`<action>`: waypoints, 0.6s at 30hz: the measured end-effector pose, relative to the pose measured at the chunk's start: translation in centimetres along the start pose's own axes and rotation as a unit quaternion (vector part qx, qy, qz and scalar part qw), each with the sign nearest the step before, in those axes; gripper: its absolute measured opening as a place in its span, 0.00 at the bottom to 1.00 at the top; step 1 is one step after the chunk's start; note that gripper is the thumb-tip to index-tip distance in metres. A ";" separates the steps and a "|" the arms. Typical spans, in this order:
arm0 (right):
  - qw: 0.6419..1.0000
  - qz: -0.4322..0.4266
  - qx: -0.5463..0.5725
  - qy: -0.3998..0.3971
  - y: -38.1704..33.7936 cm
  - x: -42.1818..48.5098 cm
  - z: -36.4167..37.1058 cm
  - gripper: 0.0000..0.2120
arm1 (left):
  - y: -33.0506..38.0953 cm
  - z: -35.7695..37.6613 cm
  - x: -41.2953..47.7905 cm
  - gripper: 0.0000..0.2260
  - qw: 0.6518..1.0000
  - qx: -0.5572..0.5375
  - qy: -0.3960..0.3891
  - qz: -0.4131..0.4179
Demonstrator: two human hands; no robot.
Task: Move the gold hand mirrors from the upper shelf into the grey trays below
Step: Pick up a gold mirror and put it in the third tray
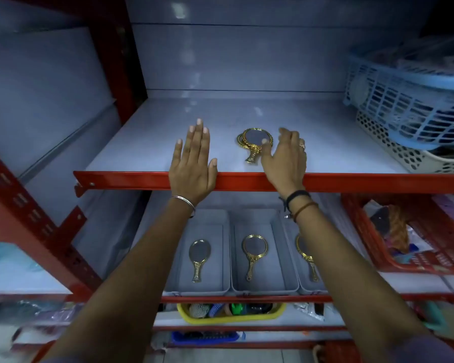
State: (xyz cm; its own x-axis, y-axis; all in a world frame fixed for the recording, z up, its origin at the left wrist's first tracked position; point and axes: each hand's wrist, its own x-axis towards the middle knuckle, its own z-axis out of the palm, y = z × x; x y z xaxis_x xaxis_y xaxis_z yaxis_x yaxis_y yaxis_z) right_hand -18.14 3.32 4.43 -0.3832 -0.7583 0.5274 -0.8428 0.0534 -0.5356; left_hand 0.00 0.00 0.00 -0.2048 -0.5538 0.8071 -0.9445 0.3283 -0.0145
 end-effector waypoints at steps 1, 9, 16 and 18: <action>0.997 0.036 -0.045 -0.060 0.1 0.9 0.0 0.21 | 0.0 -0.1 0.0 0.27 1.000 -0.005 -0.005 -0.009; 0.975 0.080 -0.117 -0.169 0.3 3.6 0.7 0.09 | 0.0 -0.2 0.1 0.28 0.999 0.027 -0.024 -0.011; 0.970 0.149 0.008 -0.193 1.3 4.9 -0.5 0.12 | 0.1 -0.1 0.1 0.28 0.999 0.023 -0.035 -0.016; 0.954 0.194 0.121 -0.195 1.7 5.0 -1.4 0.13 | 0.2 -0.2 0.2 0.28 0.999 0.024 -0.037 -0.015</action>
State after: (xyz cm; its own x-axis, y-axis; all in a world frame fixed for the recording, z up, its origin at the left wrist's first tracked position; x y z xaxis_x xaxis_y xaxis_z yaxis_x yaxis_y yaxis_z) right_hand -22.01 0.51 7.08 -0.4390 -0.8985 -0.0025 -0.5358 0.2641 -0.8020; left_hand -0.16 0.08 0.30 -0.1922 -0.6188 0.7617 -0.9617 0.2734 -0.0206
